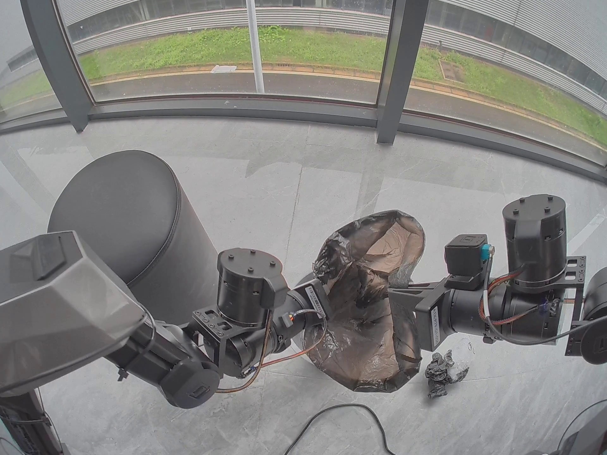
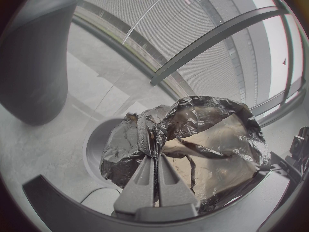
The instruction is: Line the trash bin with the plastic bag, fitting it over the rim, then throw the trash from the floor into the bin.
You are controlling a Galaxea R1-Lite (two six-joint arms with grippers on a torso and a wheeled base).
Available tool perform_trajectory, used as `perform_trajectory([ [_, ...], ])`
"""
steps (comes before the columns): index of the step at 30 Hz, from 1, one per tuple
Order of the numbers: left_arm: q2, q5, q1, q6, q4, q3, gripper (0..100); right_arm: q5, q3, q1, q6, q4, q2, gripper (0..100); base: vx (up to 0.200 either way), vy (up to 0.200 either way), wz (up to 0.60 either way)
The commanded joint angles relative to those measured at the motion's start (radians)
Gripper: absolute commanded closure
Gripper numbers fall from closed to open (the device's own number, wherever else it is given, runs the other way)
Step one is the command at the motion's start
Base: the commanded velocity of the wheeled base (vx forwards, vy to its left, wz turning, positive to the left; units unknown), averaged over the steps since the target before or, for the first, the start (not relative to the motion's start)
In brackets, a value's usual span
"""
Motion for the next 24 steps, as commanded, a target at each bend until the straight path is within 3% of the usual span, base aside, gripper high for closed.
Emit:
perform_trajectory([
  [1,0.057,0.001,-0.013,-0.025,-0.001,0.054,100,0.003,0.017,-0.007,0.002,0.001,0.047,100,0.0,0.0,0.0],
  [13,-0.013,0.006,-0.008,-0.028,-0.004,0.329,100,0.028,0.01,0.0,0.0,-0.003,0.104,100,0.0,0.0,0.0],
  [20,0.028,0.004,0.017,-0.025,-0.01,0.278,100,0.026,0.01,0.022,0.002,-0.003,0.132,100,0.0,0.0,0.0],
  [24,0.129,0.007,0.043,-0.017,-0.012,0.116,100,0.025,-0.037,-0.067,-0.008,-0.032,0.228,100,0.0,0.0,0.0],
])
